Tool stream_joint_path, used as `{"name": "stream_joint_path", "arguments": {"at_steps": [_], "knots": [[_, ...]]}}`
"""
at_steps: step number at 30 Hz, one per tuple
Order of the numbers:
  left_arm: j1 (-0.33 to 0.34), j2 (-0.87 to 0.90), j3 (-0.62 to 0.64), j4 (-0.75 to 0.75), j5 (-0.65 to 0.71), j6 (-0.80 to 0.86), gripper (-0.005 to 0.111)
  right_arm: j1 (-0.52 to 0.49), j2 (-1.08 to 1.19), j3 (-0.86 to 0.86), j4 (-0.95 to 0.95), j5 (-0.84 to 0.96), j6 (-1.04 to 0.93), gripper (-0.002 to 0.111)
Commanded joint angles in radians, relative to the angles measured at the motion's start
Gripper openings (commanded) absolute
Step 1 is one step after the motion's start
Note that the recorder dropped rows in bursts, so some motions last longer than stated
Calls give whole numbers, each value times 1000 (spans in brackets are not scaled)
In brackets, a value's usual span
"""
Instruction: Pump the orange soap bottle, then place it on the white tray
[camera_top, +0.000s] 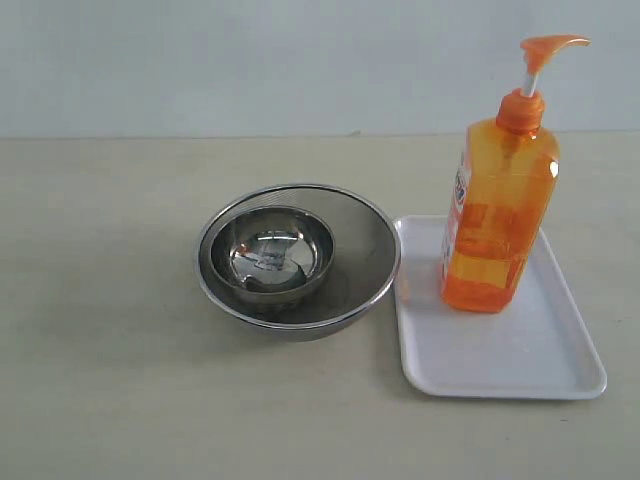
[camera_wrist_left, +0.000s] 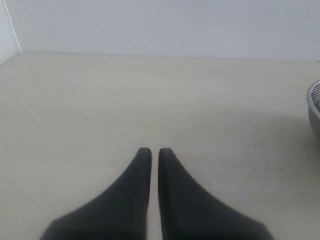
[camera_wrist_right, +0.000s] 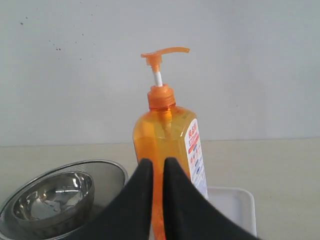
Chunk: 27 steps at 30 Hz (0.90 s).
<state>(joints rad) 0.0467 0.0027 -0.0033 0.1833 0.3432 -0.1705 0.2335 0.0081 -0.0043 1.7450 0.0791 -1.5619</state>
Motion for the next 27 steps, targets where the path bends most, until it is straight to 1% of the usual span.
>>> {"name": "stream_joint_path", "arguments": {"at_steps": [1, 6, 8, 11, 13, 14, 15, 17, 19, 20, 22, 23, 25, 27], "knots": [[2, -3, 3, -3, -2, 2, 5, -4, -8, 4, -1, 65, 12, 3], [2, -3, 3, -3, -2, 2, 5, -4, -8, -22, -1, 101, -9, 3], [2, -3, 3, -3, -2, 2, 5, -4, -8, -22, -36, 98, 30, 3], [2, -3, 3, -3, -2, 2, 5, -4, -8, -20, -254, 58, 272, 3], [2, -3, 3, -3, -2, 2, 5, -4, -8, -20, -502, 41, 512, 3], [2, -3, 3, -3, -2, 2, 5, -4, -8, -20, -653, 41, 651, 3], [2, -3, 3, -3, -2, 2, 5, -4, -8, -20, -928, 41, 944, 3], [2, -3, 3, -3, -2, 2, 5, -4, -8, -20, -1212, 41, 1228, 3], [2, -3, 3, -3, -2, 2, 5, -4, -8, -20, -1468, 43, 1451, 3], [2, -3, 3, -3, -2, 2, 5, -4, -8, -16, -1644, 50, 1625, 3], [2, -3, 3, -3, -2, 2, 5, -4, -8, 4, -1809, 44, 1748, 3], [2, -3, 3, -3, -2, 2, 5, -4, -8, 4, -1809, 37, 1742, 3], [2, -3, 3, -3, -2, 2, 5, -4, -8, 4, -1807, 121, 1712, 3], [2, -3, 3, -3, -2, 2, 5, -4, -8, 4, -1807, 136, 1694, 3]]}}
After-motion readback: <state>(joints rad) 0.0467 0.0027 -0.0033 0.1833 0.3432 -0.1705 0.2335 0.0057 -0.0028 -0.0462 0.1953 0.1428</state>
